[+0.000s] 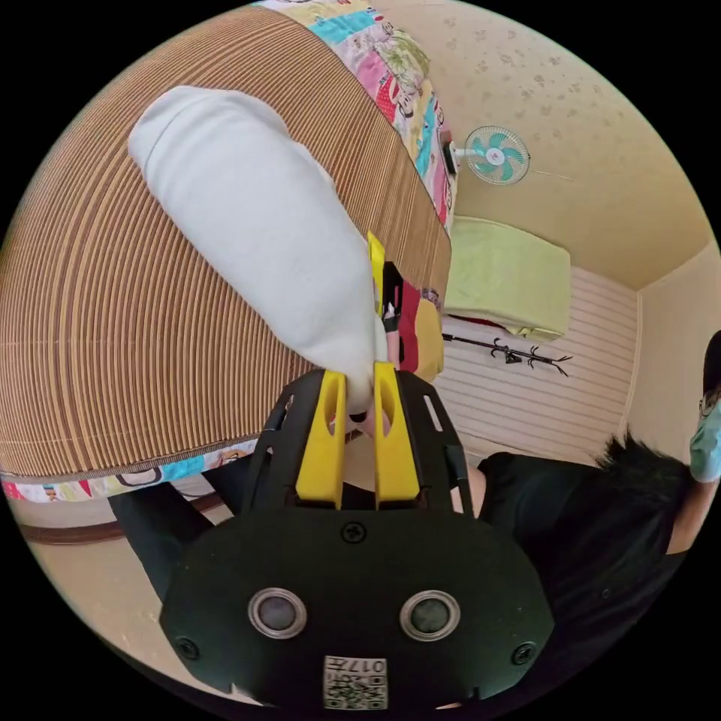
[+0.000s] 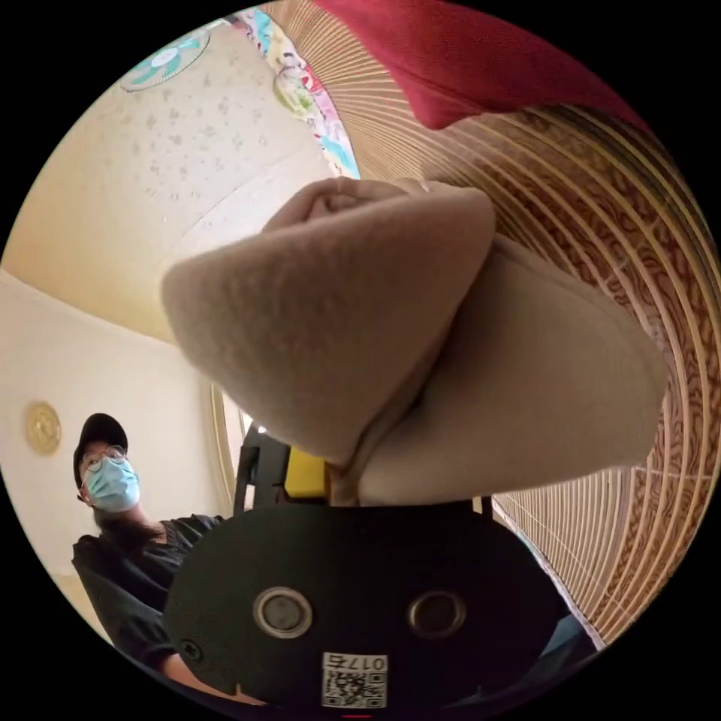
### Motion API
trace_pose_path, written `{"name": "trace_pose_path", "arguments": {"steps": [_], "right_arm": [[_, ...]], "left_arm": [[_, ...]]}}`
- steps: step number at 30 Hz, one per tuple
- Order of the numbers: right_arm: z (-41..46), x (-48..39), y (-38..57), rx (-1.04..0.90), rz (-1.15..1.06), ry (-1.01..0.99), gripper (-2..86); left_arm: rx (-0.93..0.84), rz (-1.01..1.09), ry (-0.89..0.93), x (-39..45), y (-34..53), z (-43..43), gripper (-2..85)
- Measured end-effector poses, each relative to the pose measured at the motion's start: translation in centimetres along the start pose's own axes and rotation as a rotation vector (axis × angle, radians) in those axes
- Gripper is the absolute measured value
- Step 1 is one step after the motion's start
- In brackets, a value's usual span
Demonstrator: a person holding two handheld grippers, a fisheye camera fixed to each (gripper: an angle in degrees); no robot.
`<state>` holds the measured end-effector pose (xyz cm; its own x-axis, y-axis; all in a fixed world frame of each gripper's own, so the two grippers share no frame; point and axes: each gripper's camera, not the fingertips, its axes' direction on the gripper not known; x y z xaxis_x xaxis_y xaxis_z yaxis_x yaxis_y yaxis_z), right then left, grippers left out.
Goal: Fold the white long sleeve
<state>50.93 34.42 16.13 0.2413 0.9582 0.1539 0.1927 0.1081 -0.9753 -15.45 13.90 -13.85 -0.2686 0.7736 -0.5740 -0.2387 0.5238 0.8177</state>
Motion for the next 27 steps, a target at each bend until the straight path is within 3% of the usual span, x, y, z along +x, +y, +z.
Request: {"name": "trace_pose_path", "arguments": {"steps": [5,8,10,14,17,19,21,27], "right_arm": [[0.1,-11.1,1.3,-0.121,-0.297,0.107,14.5],[-4.0,-15.8,2.6,-0.076,-0.412,0.184,11.5],[-8.8,-17.2,4.1,0.005,-0.463,0.314,10.8],[-18.0,-14.7,6.7,0.246,-0.362,0.648,15.4],[-21.7,-13.2,10.7,0.474,-0.139,1.029,21.6],[-16.3,-15.5,14.7,0.58,-0.263,1.314,23.1],[-8.9,-16.2,15.9,0.565,-0.409,1.482,24.8],[16.3,-5.1,9.7,0.226,-0.726,1.436,30.4]], "left_arm": [[0.001,0.304,-0.028,9.0,3.0,-2.1,7.2],[0.018,0.396,-0.024,11.5,5.4,-2.3,6.8],[0.077,0.384,-0.122,11.0,6.6,-2.7,7.8],[0.14,0.331,-0.394,7.7,7.2,-2.4,12.4],[0.154,0.255,-0.593,4.3,6.4,-2.2,19.9],[0.171,0.242,-0.66,2.1,5.5,-2.3,22.2],[0.216,0.244,-0.724,0.9,4.9,-2.3,23.7],[0.335,0.176,-0.88,-4.1,2.5,1.0,28.4]]}}
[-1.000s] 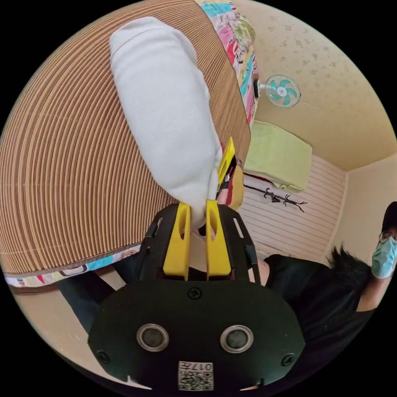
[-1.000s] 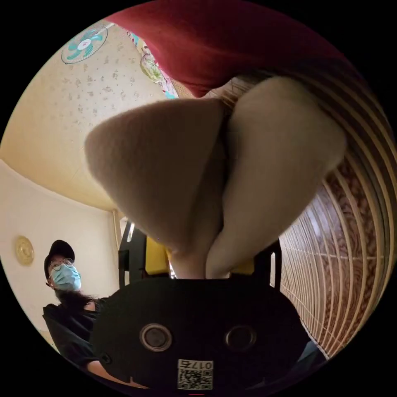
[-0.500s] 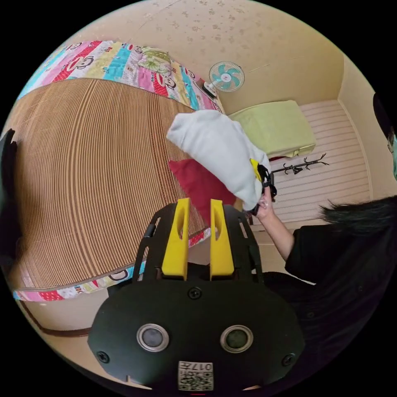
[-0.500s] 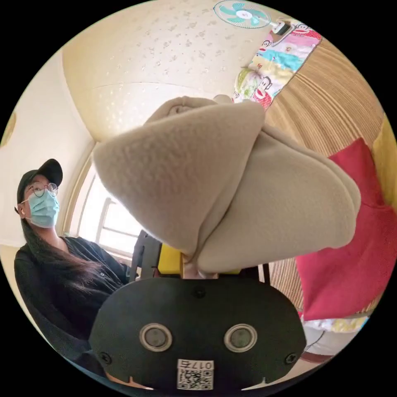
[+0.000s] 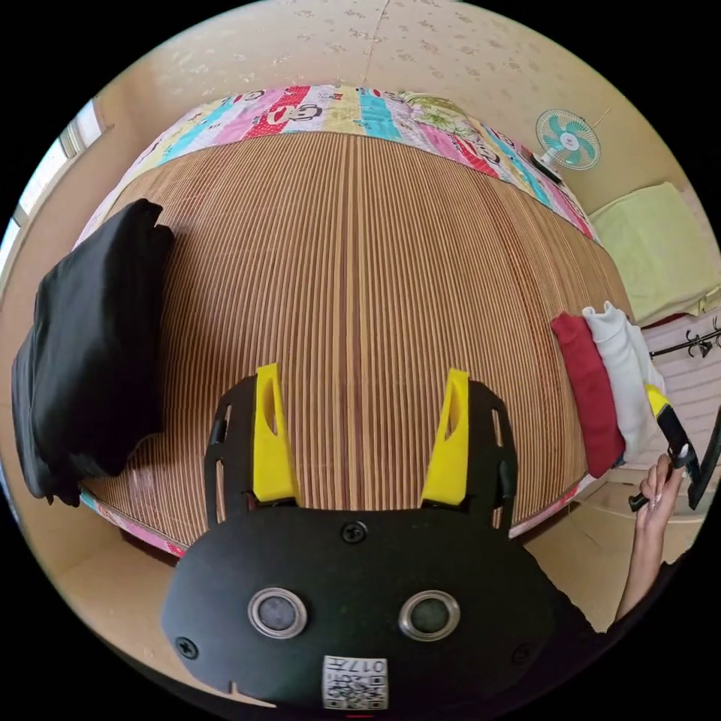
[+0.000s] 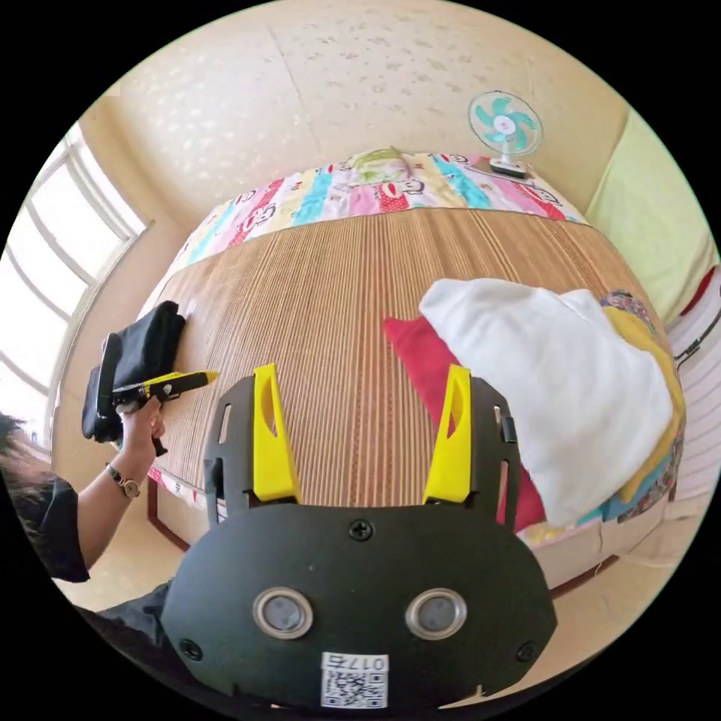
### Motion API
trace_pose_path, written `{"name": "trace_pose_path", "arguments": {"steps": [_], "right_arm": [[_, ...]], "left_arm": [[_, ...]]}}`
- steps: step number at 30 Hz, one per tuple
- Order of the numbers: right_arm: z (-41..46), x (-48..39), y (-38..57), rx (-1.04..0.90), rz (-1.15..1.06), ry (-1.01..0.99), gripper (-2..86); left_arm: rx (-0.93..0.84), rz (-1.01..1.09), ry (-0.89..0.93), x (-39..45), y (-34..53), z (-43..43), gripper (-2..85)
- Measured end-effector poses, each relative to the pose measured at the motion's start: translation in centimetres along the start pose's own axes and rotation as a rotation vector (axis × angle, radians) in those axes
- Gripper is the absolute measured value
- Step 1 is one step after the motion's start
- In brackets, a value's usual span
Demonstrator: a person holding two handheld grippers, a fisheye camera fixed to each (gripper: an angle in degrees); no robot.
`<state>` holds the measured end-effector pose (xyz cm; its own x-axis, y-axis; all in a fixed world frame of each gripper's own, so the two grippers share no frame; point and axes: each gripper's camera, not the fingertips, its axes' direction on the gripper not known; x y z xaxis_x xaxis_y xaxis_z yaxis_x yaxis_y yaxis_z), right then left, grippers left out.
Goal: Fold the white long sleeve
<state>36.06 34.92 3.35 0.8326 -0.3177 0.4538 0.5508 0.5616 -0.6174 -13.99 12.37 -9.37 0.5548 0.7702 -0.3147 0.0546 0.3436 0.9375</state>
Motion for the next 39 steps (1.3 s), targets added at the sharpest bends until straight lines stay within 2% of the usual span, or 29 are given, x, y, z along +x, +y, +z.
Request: {"name": "trace_pose_path", "arguments": {"steps": [4,9,12,39], "right_arm": [[13.5,-7.4,-1.8,-0.103,0.028,0.096,34.0],[19.3,-9.9,-0.3,-0.072,0.042,0.284,36.7],[20.3,-9.2,-0.7,-0.07,0.073,0.216,37.5],[25.7,-8.2,-5.7,-0.072,0.067,0.233,37.5]], "left_arm": [[0.053,-0.159,-0.104,0.3,2.3,4.1,29.8],[0.202,-0.21,-0.233,3.7,5.4,5.6,29.5],[0.216,-0.268,-0.247,4.7,5.8,5.9,29.4],[0.214,-0.263,-0.263,5.3,2.9,7.7,29.4]]}}
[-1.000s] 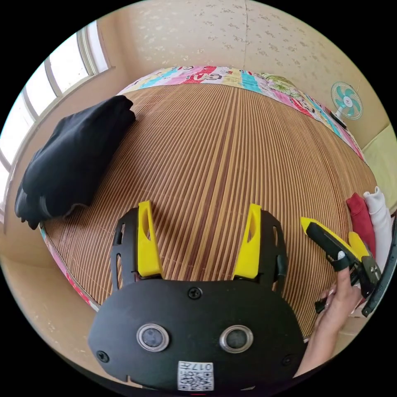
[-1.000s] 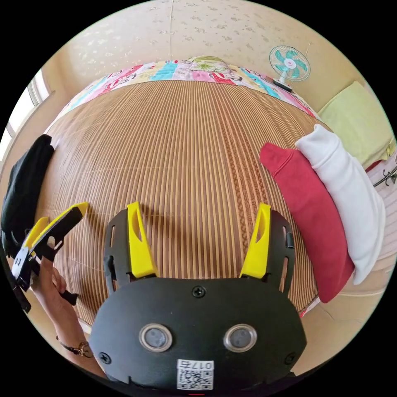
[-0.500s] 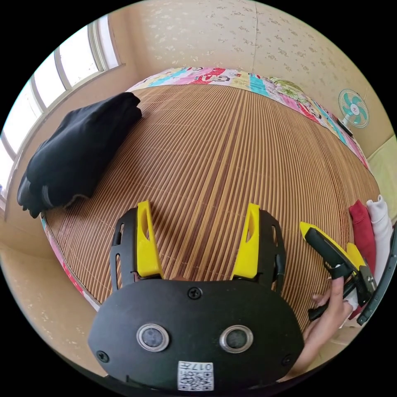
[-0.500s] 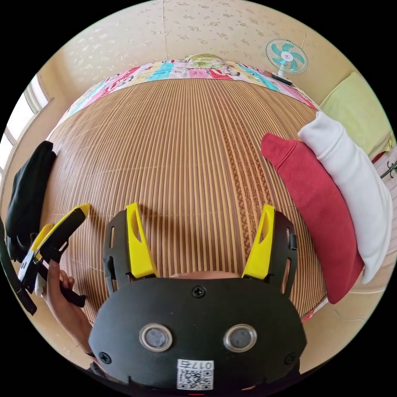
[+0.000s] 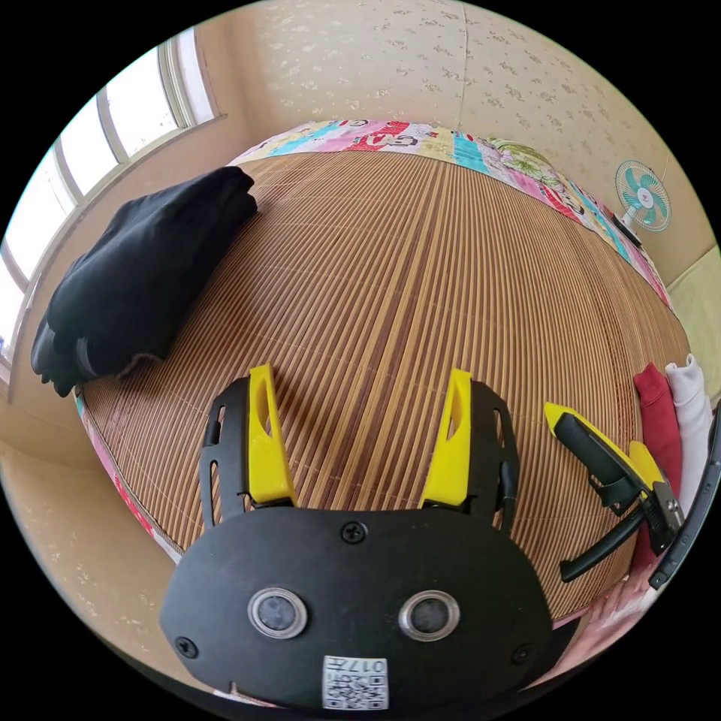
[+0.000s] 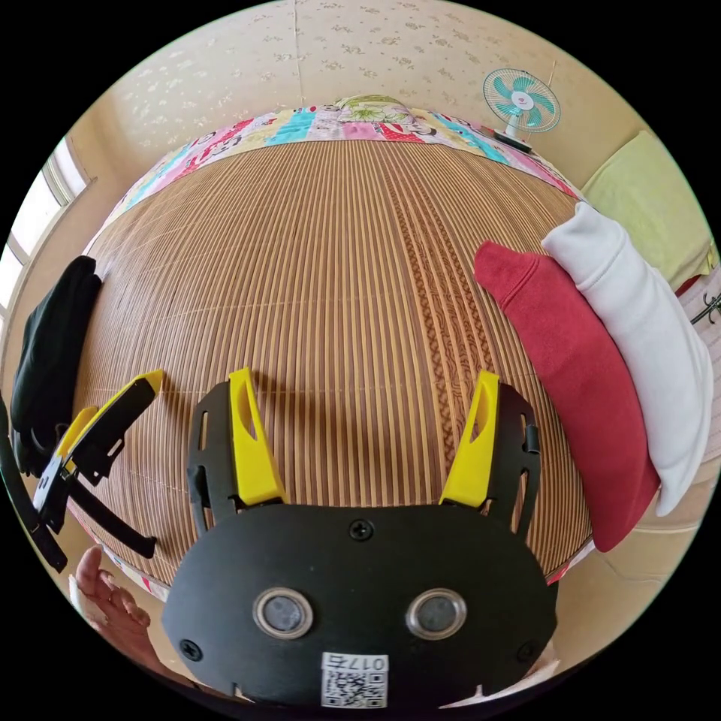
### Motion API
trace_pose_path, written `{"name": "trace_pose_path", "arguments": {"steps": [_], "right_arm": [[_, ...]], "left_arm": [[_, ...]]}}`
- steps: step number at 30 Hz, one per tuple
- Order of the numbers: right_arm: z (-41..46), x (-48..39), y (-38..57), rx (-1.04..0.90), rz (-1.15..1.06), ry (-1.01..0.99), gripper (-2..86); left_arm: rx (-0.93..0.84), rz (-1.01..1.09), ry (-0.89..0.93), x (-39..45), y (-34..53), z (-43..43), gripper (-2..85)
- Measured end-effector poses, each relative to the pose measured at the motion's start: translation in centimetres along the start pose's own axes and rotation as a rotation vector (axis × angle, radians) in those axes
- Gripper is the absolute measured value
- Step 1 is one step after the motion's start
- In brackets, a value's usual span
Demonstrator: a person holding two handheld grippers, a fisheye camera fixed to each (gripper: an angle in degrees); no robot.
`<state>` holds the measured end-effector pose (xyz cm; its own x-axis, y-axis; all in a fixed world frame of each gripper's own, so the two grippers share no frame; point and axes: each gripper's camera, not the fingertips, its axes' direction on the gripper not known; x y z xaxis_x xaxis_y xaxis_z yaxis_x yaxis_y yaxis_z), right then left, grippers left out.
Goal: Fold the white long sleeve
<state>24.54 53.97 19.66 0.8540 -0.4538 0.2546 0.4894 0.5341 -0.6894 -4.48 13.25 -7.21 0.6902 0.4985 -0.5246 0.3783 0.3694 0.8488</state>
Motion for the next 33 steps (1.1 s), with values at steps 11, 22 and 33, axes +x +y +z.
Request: {"name": "trace_pose_path", "arguments": {"steps": [11,22,33], "right_arm": [[0.2,1.7,-1.4,0.004,0.003,0.003,37.5],[-1.1,3.8,-1.8,0.002,0.002,0.011,37.6],[-3.5,6.7,-1.0,-0.026,0.017,0.022,38.9]], "left_arm": [[0.001,0.0,-0.005,-0.6,-2.1,1.4,29.4],[0.012,0.0,-0.01,-1.6,-4.1,2.7,29.4],[0.006,0.004,-0.021,-2.6,-5.7,4.0,29.6]]}}
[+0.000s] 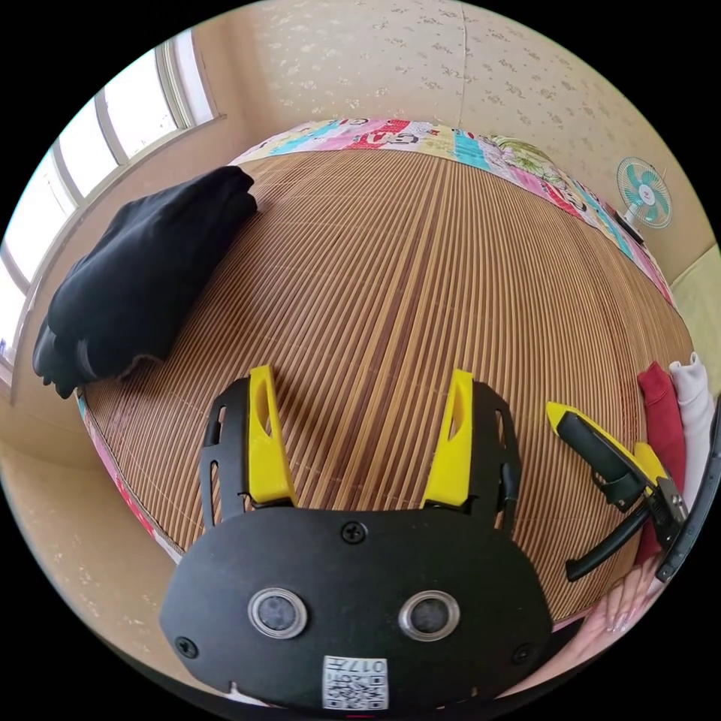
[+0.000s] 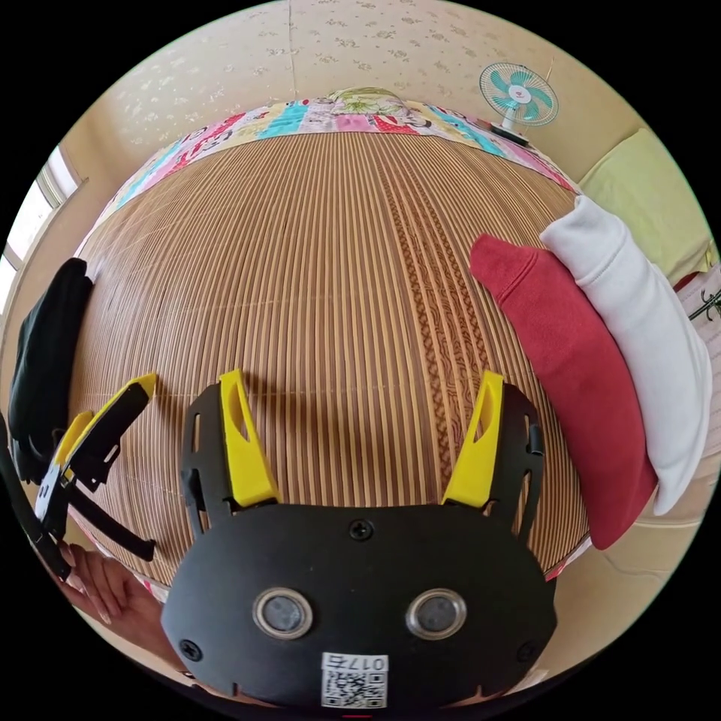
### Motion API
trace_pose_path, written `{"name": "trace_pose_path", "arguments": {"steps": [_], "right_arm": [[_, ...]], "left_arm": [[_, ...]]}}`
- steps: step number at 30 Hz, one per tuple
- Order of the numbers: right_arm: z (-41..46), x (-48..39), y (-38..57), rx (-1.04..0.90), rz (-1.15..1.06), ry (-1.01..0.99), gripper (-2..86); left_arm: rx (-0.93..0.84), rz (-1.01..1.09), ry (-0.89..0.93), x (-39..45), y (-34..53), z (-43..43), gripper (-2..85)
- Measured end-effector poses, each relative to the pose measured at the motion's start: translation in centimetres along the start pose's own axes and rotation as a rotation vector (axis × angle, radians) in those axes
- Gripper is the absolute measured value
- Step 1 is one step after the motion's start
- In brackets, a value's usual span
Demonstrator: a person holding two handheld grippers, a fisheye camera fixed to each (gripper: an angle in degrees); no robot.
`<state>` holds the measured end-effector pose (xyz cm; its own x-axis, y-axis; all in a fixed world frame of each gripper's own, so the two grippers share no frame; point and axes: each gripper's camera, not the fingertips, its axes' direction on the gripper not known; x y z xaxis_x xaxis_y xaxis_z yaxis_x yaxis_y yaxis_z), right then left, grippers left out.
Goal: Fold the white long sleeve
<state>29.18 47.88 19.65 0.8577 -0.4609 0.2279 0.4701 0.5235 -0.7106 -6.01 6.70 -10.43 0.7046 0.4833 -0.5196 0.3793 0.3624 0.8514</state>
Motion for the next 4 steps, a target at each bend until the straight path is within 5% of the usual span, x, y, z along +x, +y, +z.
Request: {"name": "trace_pose_path", "arguments": {"steps": [4], "right_arm": [[-1.7,1.1,1.1,0.01,-0.004,-0.008,38.9]], "left_arm": [[0.002,-0.004,0.009,-0.6,-0.4,0.2,29.6]]}}
